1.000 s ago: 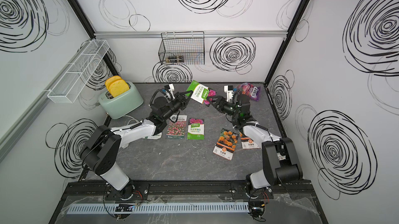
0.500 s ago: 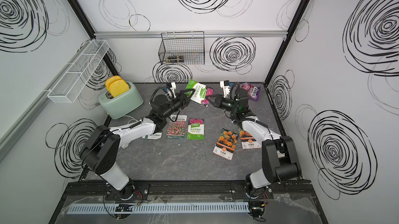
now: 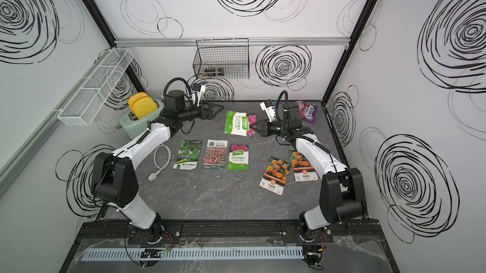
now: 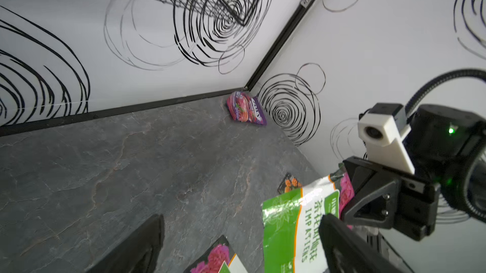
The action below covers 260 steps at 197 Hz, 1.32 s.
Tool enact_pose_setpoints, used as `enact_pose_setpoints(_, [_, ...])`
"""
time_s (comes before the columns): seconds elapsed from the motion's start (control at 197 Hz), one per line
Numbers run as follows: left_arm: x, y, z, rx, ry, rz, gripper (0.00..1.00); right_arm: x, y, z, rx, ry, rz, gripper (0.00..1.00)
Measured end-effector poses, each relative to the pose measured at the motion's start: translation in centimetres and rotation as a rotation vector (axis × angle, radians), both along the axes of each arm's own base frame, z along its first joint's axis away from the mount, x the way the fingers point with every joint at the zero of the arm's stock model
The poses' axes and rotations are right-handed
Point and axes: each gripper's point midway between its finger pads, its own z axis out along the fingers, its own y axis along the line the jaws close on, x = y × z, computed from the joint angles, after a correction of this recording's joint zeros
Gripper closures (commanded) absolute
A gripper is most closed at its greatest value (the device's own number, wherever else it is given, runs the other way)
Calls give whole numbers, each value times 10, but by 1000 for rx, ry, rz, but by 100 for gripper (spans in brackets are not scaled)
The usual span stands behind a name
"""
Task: Arrange the seed packets in a row
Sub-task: Pick up the seed packet from the center of the board.
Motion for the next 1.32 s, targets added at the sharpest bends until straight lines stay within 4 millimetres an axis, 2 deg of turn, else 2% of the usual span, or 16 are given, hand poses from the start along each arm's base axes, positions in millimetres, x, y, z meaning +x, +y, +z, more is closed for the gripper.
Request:
enact_pose_setpoints(0.208, [-19, -9, -17, 46, -35, -157, 4, -19, 9, -15, -55, 12, 73, 100])
enact_pose_setpoints(0.481, [-28, -21, -34, 74, -41, -279, 0, -44, 27, -28, -107, 21, 165, 100])
enact_pose_setpoints(0.587, [-34, -30, -46, 87, -20, -324, 9, -47, 29, -31, -119, 24, 178, 100])
enact_pose_setpoints(0.684, [-46, -43, -55, 93, 9, -370, 22, -45, 29, -32, -128, 25, 178, 100])
enact_pose_setpoints(0.82, [-66, -56, -68, 87, 36, -425, 28, -39, 30, -37, -140, 33, 172, 100])
enact_pose_setpoints(0.932, [-78, -56, -82, 84, 87, -439, 34, -35, 29, -44, -159, 48, 159, 100])
enact_pose_setpoints(1.018, [-81, -53, -84, 80, 101, -434, 43, -32, 29, -50, -172, 64, 152, 100])
enact_pose_setpoints(1.175, [-80, -52, -81, 73, 99, -428, 65, -24, 30, -53, -180, 69, 143, 100])
enact_pose_setpoints(1.256, [-82, -54, -81, 69, 114, -431, 100, -21, 29, -52, -186, 65, 136, 100])
enact_pose_setpoints(1.317, [-84, -57, -80, 68, 109, -440, 100, -20, 29, -51, -192, 63, 129, 100])
